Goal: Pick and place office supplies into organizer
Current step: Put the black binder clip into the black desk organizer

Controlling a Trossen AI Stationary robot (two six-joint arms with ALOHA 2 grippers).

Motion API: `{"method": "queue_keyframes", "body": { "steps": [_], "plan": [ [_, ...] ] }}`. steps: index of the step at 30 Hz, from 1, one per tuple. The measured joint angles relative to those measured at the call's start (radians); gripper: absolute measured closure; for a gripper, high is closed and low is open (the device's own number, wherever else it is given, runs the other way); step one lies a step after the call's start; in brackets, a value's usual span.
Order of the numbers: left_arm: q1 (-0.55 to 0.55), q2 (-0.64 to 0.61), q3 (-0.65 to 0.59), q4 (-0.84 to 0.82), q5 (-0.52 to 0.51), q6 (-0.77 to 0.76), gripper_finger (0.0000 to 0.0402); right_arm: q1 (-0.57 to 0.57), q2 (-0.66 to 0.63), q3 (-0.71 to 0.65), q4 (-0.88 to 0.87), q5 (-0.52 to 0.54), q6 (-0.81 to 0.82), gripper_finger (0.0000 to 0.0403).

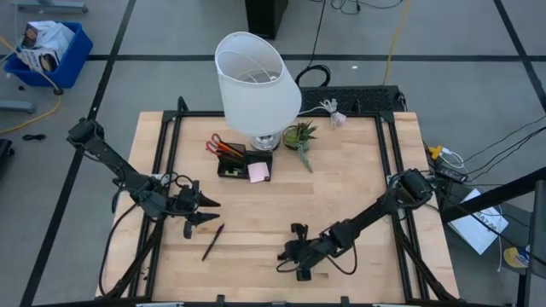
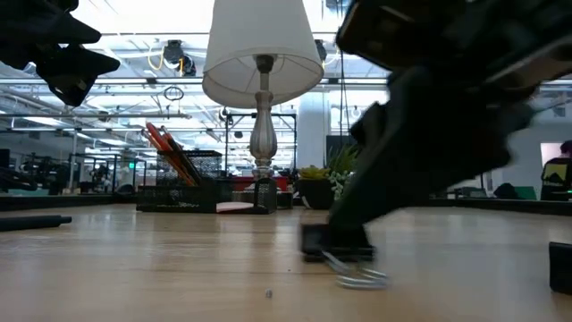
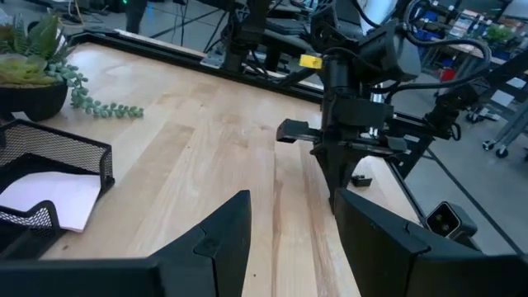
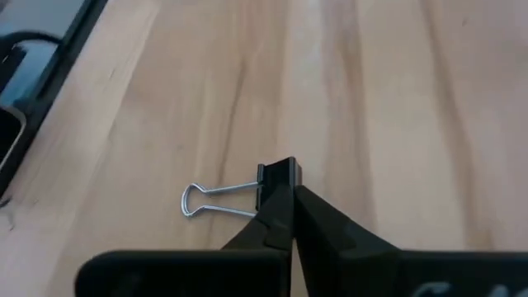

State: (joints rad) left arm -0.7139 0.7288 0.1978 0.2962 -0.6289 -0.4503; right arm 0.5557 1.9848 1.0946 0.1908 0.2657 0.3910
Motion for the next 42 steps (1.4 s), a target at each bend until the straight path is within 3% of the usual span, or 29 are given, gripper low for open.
{"method": "queue_keyframes", "body": {
  "steps": [17,31,38,42],
  "plan": [
    [0.000,-0.002,0.000,0.000,0.004,-0.008,0.0222,-0.162,-0.001,0.000,0.264,0.001,-0.267,0.0402],
    [-0.032,-0.003,0.000,0.014,0.188,0.071,0.0222,-0.318,-0.002,0.003,0.515,0.077,-0.536,0.0402],
    [-0.093,-0.004,0.000,0.100,0.210,0.177,0.0222,-0.400,0.109,0.135,0.506,0.036,-0.595,0.0403],
    [-0.116,-0.005,0.000,0.171,0.210,0.219,0.0222,-0.436,0.183,0.246,0.441,0.125,-0.656,0.0403]
  ]
}}
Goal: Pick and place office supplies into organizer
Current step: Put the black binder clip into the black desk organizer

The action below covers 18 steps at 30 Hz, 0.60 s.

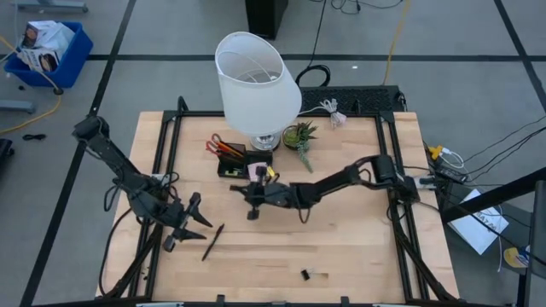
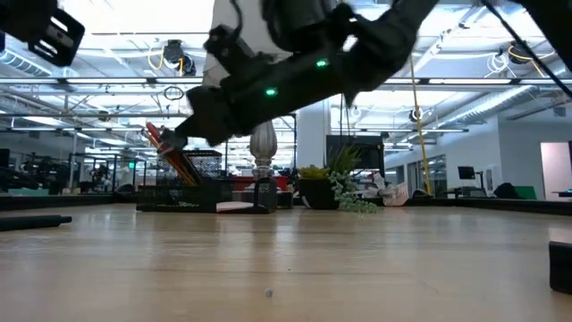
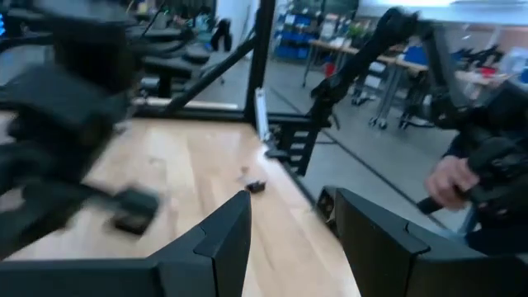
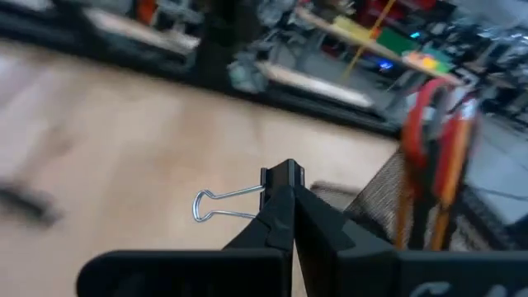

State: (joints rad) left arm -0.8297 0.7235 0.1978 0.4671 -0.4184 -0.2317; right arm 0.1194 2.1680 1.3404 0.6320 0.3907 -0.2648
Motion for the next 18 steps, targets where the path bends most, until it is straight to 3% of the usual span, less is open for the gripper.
{"method": "queue_keyframes", "body": {
  "steps": [6,18],
  "plan": [
    [-0.019,0.000,0.000,0.035,0.001,0.024,0.0222,-0.065,0.040,0.075,0.018,0.014,-0.010,0.0403],
    [-0.019,0.000,0.000,0.032,0.000,0.028,0.0222,-0.119,0.039,0.081,-0.001,0.051,-0.173,0.0403]
  ]
}}
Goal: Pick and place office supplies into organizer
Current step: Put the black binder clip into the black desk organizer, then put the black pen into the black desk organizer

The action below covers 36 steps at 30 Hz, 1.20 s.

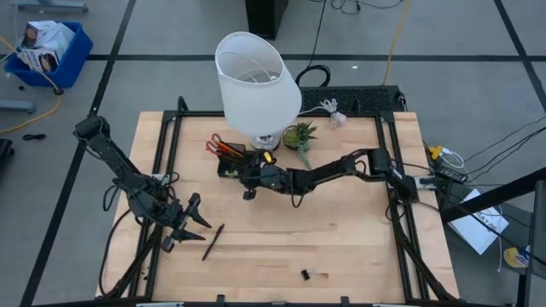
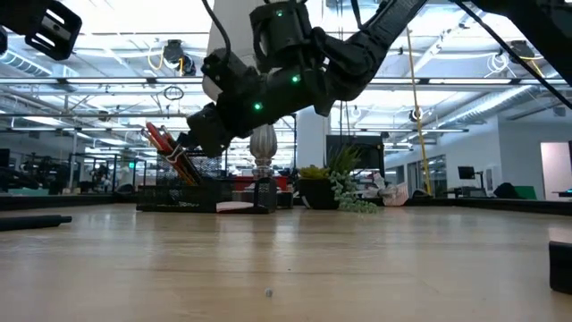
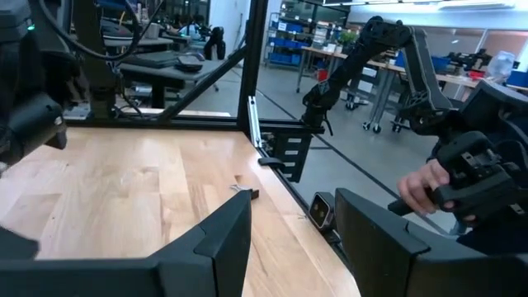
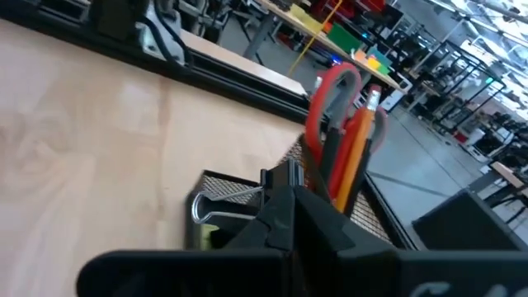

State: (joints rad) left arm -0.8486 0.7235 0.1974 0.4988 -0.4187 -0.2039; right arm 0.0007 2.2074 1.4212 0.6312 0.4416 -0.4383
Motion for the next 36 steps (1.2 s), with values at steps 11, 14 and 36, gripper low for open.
{"method": "queue_keyframes", "body": {
  "steps": [11,14,36],
  "plan": [
    [0.000,0.000,0.000,-0.002,0.000,0.000,0.0222,-0.034,0.000,0.000,-0.038,-0.008,-0.079,0.0403],
    [0.000,0.000,0.000,-0.002,0.000,0.000,0.0222,-0.040,0.000,0.000,-0.057,-0.054,-0.079,0.0403],
    [0.000,0.001,0.000,-0.021,-0.001,-0.043,0.0222,0.095,-0.011,-0.002,-0.128,-0.072,0.134,0.0361]
  ]
}}
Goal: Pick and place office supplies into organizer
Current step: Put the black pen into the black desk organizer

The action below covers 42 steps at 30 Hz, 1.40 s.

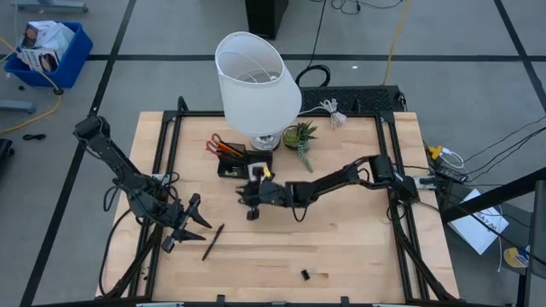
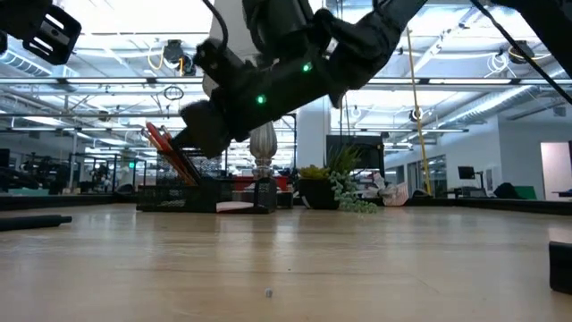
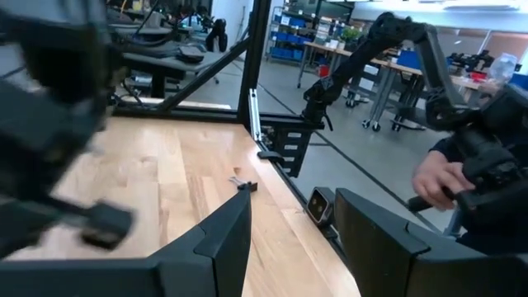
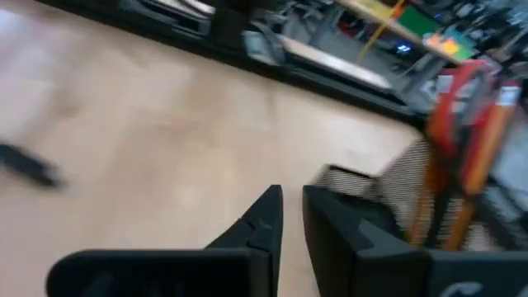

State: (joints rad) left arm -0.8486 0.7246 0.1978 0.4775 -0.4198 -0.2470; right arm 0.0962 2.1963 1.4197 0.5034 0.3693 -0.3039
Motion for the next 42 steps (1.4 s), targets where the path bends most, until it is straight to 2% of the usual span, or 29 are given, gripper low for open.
{"method": "queue_keyframes", "body": {
  "steps": [7,17,22,29,34,36,38,42],
  "plan": [
    [0.001,0.000,0.000,-0.011,-0.010,-0.020,0.0222,0.118,0.000,0.000,-0.026,-0.004,0.125,0.0371],
    [0.001,0.000,0.000,-0.013,-0.010,-0.055,0.0222,0.274,0.000,0.000,-0.027,-0.030,0.528,0.0378],
    [0.001,0.002,0.000,-0.083,-0.010,-0.122,0.0222,0.361,0.001,0.000,-0.016,-0.017,0.622,0.0369],
    [0.003,0.002,0.000,-0.109,-0.032,-0.196,0.0222,0.458,0.000,0.000,-0.034,0.246,0.732,0.0365],
    [0.021,0.004,0.000,-0.228,-0.095,-0.434,0.0222,0.534,-0.048,0.000,-0.177,0.354,0.839,0.0377],
    [0.023,0.025,0.000,-0.317,-0.105,-0.555,0.0222,0.571,-0.065,0.000,-0.195,0.435,0.828,0.0381],
    [0.024,0.065,0.000,-0.374,-0.079,-0.613,0.0222,0.604,-0.089,0.000,-0.198,0.517,0.790,0.0384],
    [0.025,0.157,0.000,-0.303,-0.072,-0.684,0.0222,0.671,-0.158,0.000,-0.187,0.697,0.702,0.0385]
  ]
}}
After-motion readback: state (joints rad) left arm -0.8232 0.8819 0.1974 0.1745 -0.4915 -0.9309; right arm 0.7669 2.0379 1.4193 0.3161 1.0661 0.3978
